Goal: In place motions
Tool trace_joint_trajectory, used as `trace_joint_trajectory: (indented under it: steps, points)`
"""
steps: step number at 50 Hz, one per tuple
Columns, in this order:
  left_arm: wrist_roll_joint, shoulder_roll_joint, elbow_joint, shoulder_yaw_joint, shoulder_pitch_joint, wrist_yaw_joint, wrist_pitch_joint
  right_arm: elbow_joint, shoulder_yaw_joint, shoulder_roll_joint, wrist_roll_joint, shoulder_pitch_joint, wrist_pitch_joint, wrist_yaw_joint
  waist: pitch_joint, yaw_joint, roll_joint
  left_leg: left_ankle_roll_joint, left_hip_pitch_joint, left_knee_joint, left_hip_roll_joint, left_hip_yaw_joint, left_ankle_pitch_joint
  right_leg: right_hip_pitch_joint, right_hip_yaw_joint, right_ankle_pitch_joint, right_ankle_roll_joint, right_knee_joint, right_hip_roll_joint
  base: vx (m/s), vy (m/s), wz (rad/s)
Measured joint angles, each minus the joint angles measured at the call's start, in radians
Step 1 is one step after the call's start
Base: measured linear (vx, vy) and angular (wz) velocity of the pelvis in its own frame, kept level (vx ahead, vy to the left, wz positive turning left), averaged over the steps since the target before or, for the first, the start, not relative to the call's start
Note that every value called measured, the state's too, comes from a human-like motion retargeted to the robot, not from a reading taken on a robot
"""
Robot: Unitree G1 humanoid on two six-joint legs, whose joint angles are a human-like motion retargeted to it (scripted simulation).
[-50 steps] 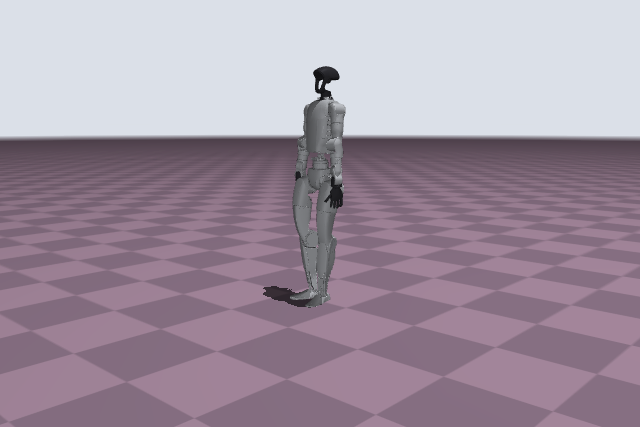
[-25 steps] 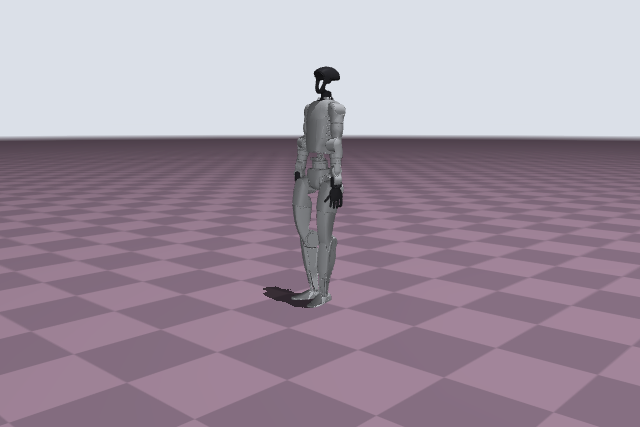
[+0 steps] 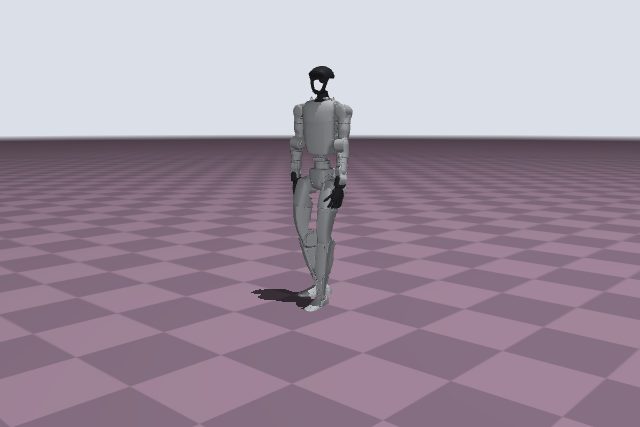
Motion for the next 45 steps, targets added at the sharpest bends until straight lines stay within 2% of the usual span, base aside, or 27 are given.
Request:
trace_joint_trajectory:
  steps: [2,5,7,10,11,12,13,15,17,18,20,23,28,31,33,35,37,39,41,42,45]
  points:
    - [-0.004,-0.017,-0.035,-0.047,-0.023,-0.014,-0.016,0.006,-0.052,-0.006,0.087,0.016,0.006,0.010,0.019,0.035,-0.007,-0.040,-0.032,0.004,-0.023,-0.062,-0.026,0.003,-0.078,-0.018,0.026,0.026,-0.038,0.13,-0.15,3.02]
    - [-0.019,-0.040,-0.072,-0.113,-0.026,-0.020,-0.049,0.003,-0.120,-0.019,0.165,0.037,0.038,0.014,0.044,0.009,-0.022,-0.033,-0.067,-0.012,-0.082,-0.088,-0.089,0.017,-0.268,-0.006,0.026,0.001,-0.074,0.30,-0.15,4.58]
    - [-0.052,-0.038,-0.084,-0.163,-0.004,0.012,-0.086,-0.015,-0.138,-0.029,0.127,0.051,0.068,-0.007,0.052,-0.154,-0.005,-0.005,-0.053,-0.034,-0.106,-0.058,-0.135,0.082,-0.553,0.026,0.017,-0.084,-0.063,0.24,-0.15,6.40]
    - [-0.080,-0.020,-0.085,-0.183,0.041,0.093,-0.124,-0.046,-0.104,-0.054,0.019,0.062,0.077,-0.039,0.039,-0.187,-0.014,0.004,0.008,-0.059,-0.039,0.323,-0.217,0.109,-0.689,0.035,0.037,-0.133,-0.071,0.33,-0.18,3.31]
    - [-0.102,-0.006,-0.072,-0.164,0.060,0.146,-0.141,-0.069,-0.082,-0.060,-0.063,0.059,0.084,-0.064,0.028,-0.213,-0.013,-0.002,0.039,-0.052,-0.004,0.506,-0.228,0.108,-0.732,0.041,0.047,-0.140,-0.076,0.32,-0.19,2.75]
    - [-0.122,0.005,-0.056,-0.140,0.079,0.194,-0.153,-0.089,-0.061,-0.064,-0.140,0.056,0.090,-0.088,0.017,-0.240,-0.014,0.005,0.065,-0.045,0.024,0.651,-0.227,0.108,-0.771,0.048,0.057,-0.146,-0.081,0.25,-0.18,2.76]
    - [-0.135,0.011,-0.033,-0.101,0.096,0.231,-0.156,-0.104,-0.043,-0.064,-0.203,0.053,0.093,-0.107,0.007,-0.269,-0.015,0.038,0.081,-0.039,0.037,0.723,-0.200,0.110,-0.803,0.056,0.065,-0.152,-0.087,0.31,-0.18,2.29]
    - [-0.160,0.020,0.013,-0.002,0.127,0.272,-0.155,-0.128,-0.008,-0.064,-0.300,0.044,0.091,-0.119,-0.008,-0.303,-0.018,0.094,0.071,-0.017,0.064,0.665,-0.095,0.118,-0.842,0.064,0.082,-0.153,-0.092,0.43,-0.18,1.47]
    - [-0.202,0.015,0.051,0.112,0.155,0.266,-0.143,-0.146,0.017,-0.058,-0.342,0.032,0.089,-0.094,-0.008,-0.279,-0.024,0.115,0.034,-0.007,0.074,0.436,0.031,0.128,-0.840,0.074,0.084,-0.142,-0.100,0.42,-0.15,0.10]
    - [-0.221,0.011,0.066,0.166,0.168,0.267,-0.119,-0.155,0.020,-0.054,-0.346,0.027,0.089,-0.078,-0.004,-0.244,-0.026,0.089,0.024,-0.015,0.070,0.338,0.031,0.132,-0.821,0.076,0.082,-0.132,-0.101,0.47,-0.13,-0.66]
    - [-0.261,0.006,0.091,0.243,0.197,0.279,-0.088,-0.170,0.013,-0.042,-0.326,0.017,0.088,-0.053,0.003,-0.185,-0.031,0.088,-0.001,-0.033,0.027,0.162,0.030,0.141,-0.793,0.085,0.080,-0.118,-0.111,0.52,-0.12,-0.65]
    - [-0.321,0.004,0.120,0.304,0.243,0.296,-0.089,-0.187,-0.007,-0.014,-0.248,-0.002,0.077,-0.043,-0.018,-0.184,-0.024,0.060,0.026,-0.057,0.038,0.298,0.023,0.144,-0.809,0.113,0.083,-0.118,-0.119,0.42,-0.13,0.22]
    - [-0.319,0.006,0.150,0.370,0.288,0.316,-0.072,-0.216,-0.018,0.034,-0.081,-0.028,0.059,-0.053,-0.032,-0.215,-0.012,0.042,0.028,-0.058,0.008,0.249,-0.006,0.171,-0.860,0.170,0.086,-0.141,-0.124,0.46,-0.15,0.49]
    - [-0.286,0.004,0.137,0.383,0.309,0.304,-0.070,-0.216,-0.007,0.036,-0.054,-0.030,0.041,-0.021,-0.039,-0.172,-0.010,0.039,0.042,-0.059,-0.006,0.234,-0.037,0.182,-0.845,0.216,0.067,-0.114,-0.151,0.62,-0.11,-0.22]
    - [-0.266,0.005,0.128,0.382,0.317,0.287,-0.068,-0.212,-0.005,0.030,-0.083,-0.029,0.042,-0.014,-0.045,-0.162,0.008,0.048,0.050,-0.060,-0.002,0.221,-0.050,0.190,-0.831,0.258,0.023,-0.073,-0.164,0.52,-0.10,0.31]
    - [-0.260,0.010,0.131,0.374,0.311,0.269,-0.059,-0.204,-0.007,0.022,-0.121,-0.028,0.046,-0.020,-0.052,-0.193,0.046,0.055,0.049,-0.057,0.015,0.179,-0.056,0.197,-0.812,0.289,-0.050,-0.013,-0.163,0.58,-0.12,1.16]
    - [-0.258,0.016,0.144,0.366,0.287,0.255,-0.039,-0.195,-0.010,0.015,-0.123,-0.018,0.045,-0.029,-0.048,-0.230,0.075,0.056,0.051,-0.057,0.021,0.111,-0.048,0.179,-0.720,0.276,-0.074,0.073,-0.164,0.42,-0.16,1.47]
    - [-0.255,0.024,0.150,0.360,0.248,0.234,-0.014,-0.179,-0.018,0.012,-0.094,-0.015,0.044,-0.031,-0.027,-0.253,0.073,0.057,0.061,-0.067,0.002,0.056,-0.028,0.096,-0.501,0.198,0.011,0.210,-0.163,0.37,-0.27,1.47]
    - [-0.256,0.029,0.137,0.347,0.211,0.207,-0.002,-0.162,-0.028,0.013,-0.063,-0.014,0.052,-0.024,-0.005,-0.249,0.060,0.061,0.069,-0.078,-0.013,0.023,-0.011,-0.001,-0.247,0.112,0.089,0.328,-0.123,0.27,-0.35,0.97]
    - [-0.259,0.030,0.125,0.335,0.197,0.194,-0.003,-0.156,-0.032,0.015,-0.051,-0.012,0.056,-0.019,0.001,-0.246,0.054,0.065,0.068,-0.081,-0.017,0.009,-0.004,-0.029,-0.157,0.079,0.109,0.343,-0.085,0.16,-0.34,0.98]
    - [-0.260,0.035,0.080,0.283,0.161,0.159,-0.010,-0.141,-0.035,0.017,-0.045,-0.004,0.067,-0.007,0.012,-0.310,0.046,0.084,0.048,-0.082,-0.043,-0.100,0.021,-0.059,-0.040,0.018,0.106,0.275,0.050,0.21,-0.36,1.78]
